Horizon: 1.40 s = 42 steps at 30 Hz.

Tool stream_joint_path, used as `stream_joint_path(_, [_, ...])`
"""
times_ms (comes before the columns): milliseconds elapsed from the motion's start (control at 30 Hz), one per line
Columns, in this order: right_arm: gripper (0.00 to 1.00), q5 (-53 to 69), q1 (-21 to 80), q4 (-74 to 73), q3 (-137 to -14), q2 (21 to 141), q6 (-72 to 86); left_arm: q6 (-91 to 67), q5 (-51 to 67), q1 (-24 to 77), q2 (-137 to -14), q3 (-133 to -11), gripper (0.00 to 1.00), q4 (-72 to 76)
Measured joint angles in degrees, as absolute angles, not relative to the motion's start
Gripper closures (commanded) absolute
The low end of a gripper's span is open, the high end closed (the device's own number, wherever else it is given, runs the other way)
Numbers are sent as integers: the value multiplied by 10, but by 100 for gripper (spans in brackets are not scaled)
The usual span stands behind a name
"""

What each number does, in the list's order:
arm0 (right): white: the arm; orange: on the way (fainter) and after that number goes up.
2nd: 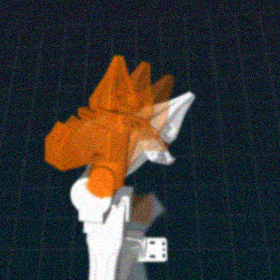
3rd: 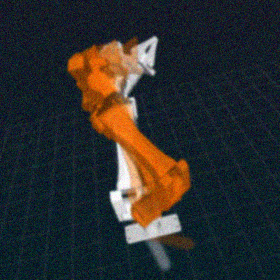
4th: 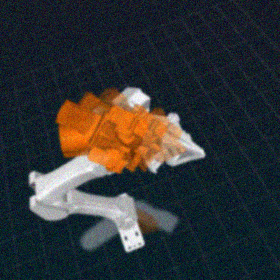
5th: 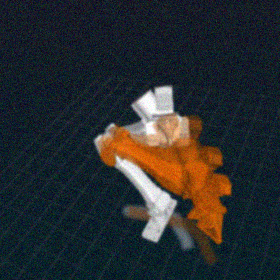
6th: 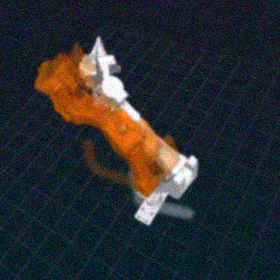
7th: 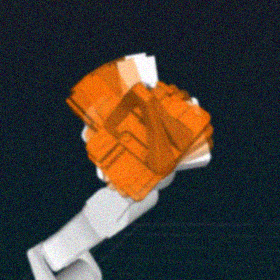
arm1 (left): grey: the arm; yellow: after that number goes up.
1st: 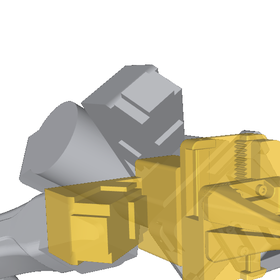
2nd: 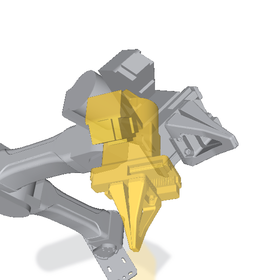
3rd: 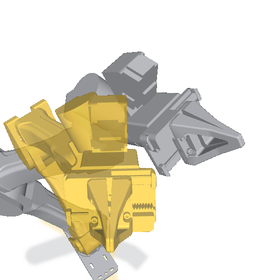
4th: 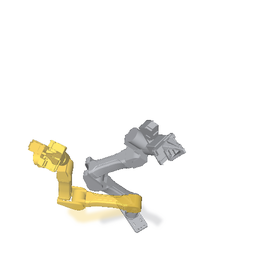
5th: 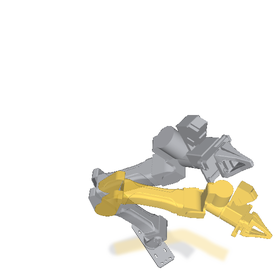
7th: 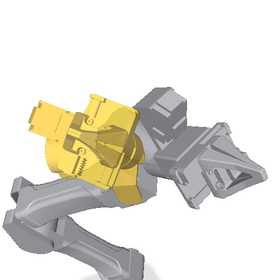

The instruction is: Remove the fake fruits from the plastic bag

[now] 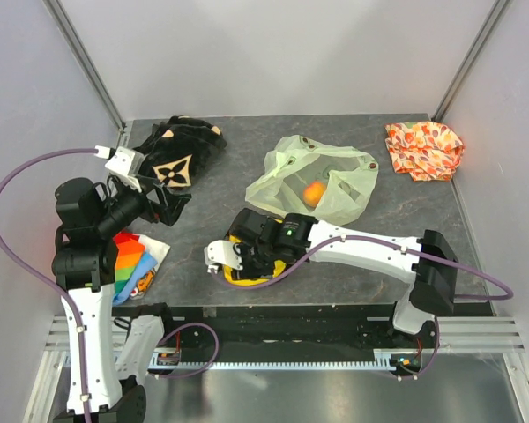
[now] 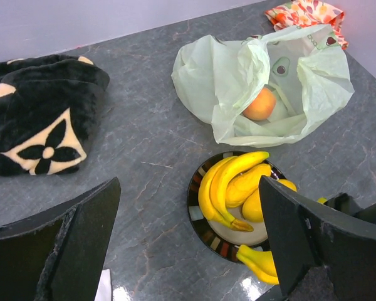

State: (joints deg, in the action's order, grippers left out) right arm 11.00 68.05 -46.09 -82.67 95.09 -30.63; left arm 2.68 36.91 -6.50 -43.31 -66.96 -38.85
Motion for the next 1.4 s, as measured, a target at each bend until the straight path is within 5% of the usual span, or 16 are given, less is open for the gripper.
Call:
stream_joint_path(1033, [99,41,682,-371,-796,1007,-203,-2,407,-74,-426,-654,2,-372])
stream_joint_path(1400, [69,-1,682,-352,-784,1023,-197,-9,411,-74,-427,-652,2,-368])
